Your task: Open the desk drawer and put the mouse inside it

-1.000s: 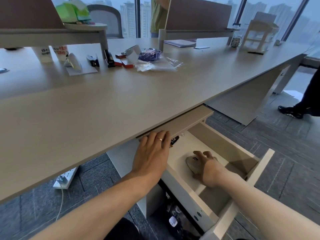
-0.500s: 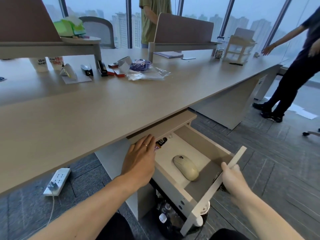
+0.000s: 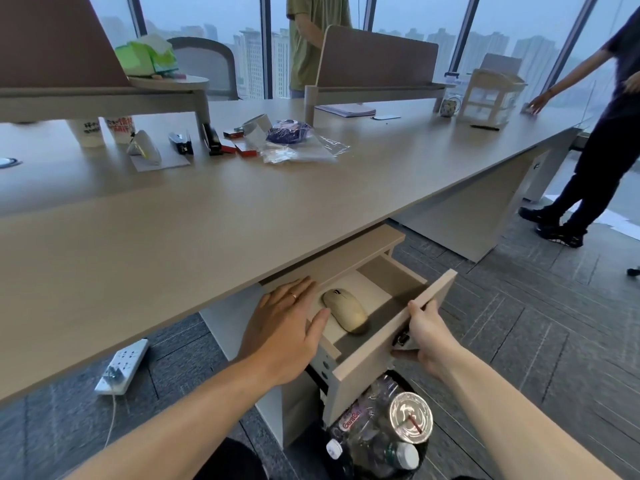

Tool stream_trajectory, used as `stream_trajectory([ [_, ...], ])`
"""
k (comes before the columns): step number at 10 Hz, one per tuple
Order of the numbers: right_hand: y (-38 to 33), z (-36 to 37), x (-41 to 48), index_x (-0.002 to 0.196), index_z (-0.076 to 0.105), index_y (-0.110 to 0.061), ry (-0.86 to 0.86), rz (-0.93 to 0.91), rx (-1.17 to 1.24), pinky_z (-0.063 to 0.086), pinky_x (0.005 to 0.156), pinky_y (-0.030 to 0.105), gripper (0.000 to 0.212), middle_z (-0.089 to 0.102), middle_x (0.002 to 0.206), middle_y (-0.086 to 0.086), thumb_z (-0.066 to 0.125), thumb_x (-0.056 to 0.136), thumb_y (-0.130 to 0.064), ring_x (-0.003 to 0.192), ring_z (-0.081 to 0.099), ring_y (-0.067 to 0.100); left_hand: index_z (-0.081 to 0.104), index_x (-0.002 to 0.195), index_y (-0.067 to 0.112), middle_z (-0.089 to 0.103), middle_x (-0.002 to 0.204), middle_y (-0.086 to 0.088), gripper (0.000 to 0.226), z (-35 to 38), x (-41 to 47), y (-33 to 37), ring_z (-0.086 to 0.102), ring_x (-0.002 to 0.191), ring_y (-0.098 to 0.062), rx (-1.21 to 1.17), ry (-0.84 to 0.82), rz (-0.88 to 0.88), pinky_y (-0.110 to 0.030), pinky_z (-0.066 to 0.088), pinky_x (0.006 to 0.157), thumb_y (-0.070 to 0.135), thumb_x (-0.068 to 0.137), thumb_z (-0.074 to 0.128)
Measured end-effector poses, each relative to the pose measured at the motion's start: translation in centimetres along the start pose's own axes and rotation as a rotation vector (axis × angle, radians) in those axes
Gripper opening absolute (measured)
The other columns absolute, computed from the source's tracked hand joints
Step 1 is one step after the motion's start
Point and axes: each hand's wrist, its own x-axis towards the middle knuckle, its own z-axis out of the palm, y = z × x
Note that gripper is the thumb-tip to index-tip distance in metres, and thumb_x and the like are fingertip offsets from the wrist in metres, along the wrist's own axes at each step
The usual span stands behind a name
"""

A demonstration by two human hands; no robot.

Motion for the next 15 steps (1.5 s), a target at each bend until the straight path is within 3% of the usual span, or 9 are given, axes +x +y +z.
stream_trajectory([
  [1,-0.5,2.0,1.2,0.143,0.029,-0.029,-0.031,0.002,0.021,0.059,0.067,0.064,0.045,0.037,0.148,0.001,0.039,0.101,-0.040,0.117,0.049,0.035,0.025,0.153,0.026,0.024,0.160,0.011,0.067,-0.1,-0.1,-0.1,0.016,0.145,-0.005,-0.006,-0.021,-0.003,-0.034,0.016,0.118,0.061,0.096,0.019],
  [2,-1.2,3.8,2.0,0.138,0.034,-0.032,-0.072,0.004,0.052,0.059,0.065,0.064,0.038,0.036,0.150,0.001,0.041,0.101,-0.039,0.120,0.048,0.036,0.025,0.153,0.027,0.024,0.160,0.013,0.066,-0.1,-0.2,-0.1,0.015,0.144,-0.004,0.000,-0.010,0.003,-0.030,0.013,0.117,0.061,0.096,0.018],
  [5,-2.3,7.8,4.1,0.139,0.036,-0.030,-0.150,-0.029,0.164,0.057,0.072,0.067,0.036,0.037,0.151,0.005,0.037,0.104,-0.035,0.115,0.043,0.028,0.044,0.145,0.020,0.047,0.148,0.007,0.048,0.8,0.3,-1.0,0.039,0.133,-0.010,0.072,0.091,0.072,-0.031,0.033,0.108,0.024,0.097,0.045],
  [6,-2.6,8.5,4.4,0.127,0.038,-0.025,-0.153,0.007,0.188,0.059,0.072,0.064,0.025,0.034,0.156,0.010,0.038,0.104,-0.034,0.131,0.041,0.034,0.044,0.145,0.018,0.048,0.148,0.006,0.061,1.0,0.3,-1.4,0.040,0.133,-0.012,0.081,0.072,0.091,-0.029,0.034,0.106,0.006,0.087,0.059],
  [7,-2.8,9.0,4.6,0.150,0.034,-0.028,-0.144,0.026,0.230,0.059,0.075,0.063,0.047,0.029,0.161,0.004,0.041,0.103,-0.030,0.143,0.033,0.034,0.044,0.145,0.017,0.048,0.148,0.004,0.087,0.8,0.3,-1.7,0.041,0.132,-0.013,0.083,0.047,0.108,-0.029,0.036,0.105,-0.012,0.065,0.064],
  [10,-3.1,9.8,4.4,0.155,0.023,-0.032,-0.141,-0.002,0.202,0.060,0.076,0.060,0.053,0.034,0.159,0.004,0.036,0.105,-0.026,0.126,0.044,0.030,0.045,0.143,0.011,0.049,0.147,0.000,0.092,0.6,0.3,-1.9,0.043,0.132,-0.017,0.114,0.020,0.136,-0.030,0.036,0.102,-0.013,0.057,0.064],
  [13,-5.3,6.5,1.7,0.159,0.014,-0.037,-0.197,0.003,0.014,0.056,0.088,0.059,0.059,0.020,0.167,-0.006,0.036,0.105,-0.025,0.149,0.025,0.031,0.041,0.146,0.012,0.047,0.149,-0.001,0.094,0.5,0.0,-1.6,0.044,0.132,-0.019,0.164,0.010,0.126,-0.036,0.042,0.101,-0.015,0.060,0.067],
  [14,-9.7,2.9,-0.8,0.159,0.011,-0.034,-0.144,-0.181,-0.202,0.053,0.096,0.055,0.068,0.019,0.167,-0.001,0.045,0.101,-0.036,0.143,0.035,0.032,0.041,0.146,0.012,0.045,0.151,-0.003,0.092,-0.1,-0.1,-1.2,0.044,0.134,-0.021,0.139,0.001,0.124,-0.036,0.041,0.103,-0.018,0.062,0.063],
  [15,-15.4,-1.6,-6.2,0.156,0.023,-0.033,-0.025,-0.578,-0.355,0.046,0.106,0.052,0.068,0.032,0.161,-0.001,0.051,0.096,-0.047,0.137,0.045,0.021,0.022,0.154,0.014,0.025,0.161,-0.001,0.093,-1.6,-0.1,0.1,0.023,0.144,-0.018,0.168,-0.091,0.088,-0.029,0.021,0.114,-0.014,0.072,0.056],
])
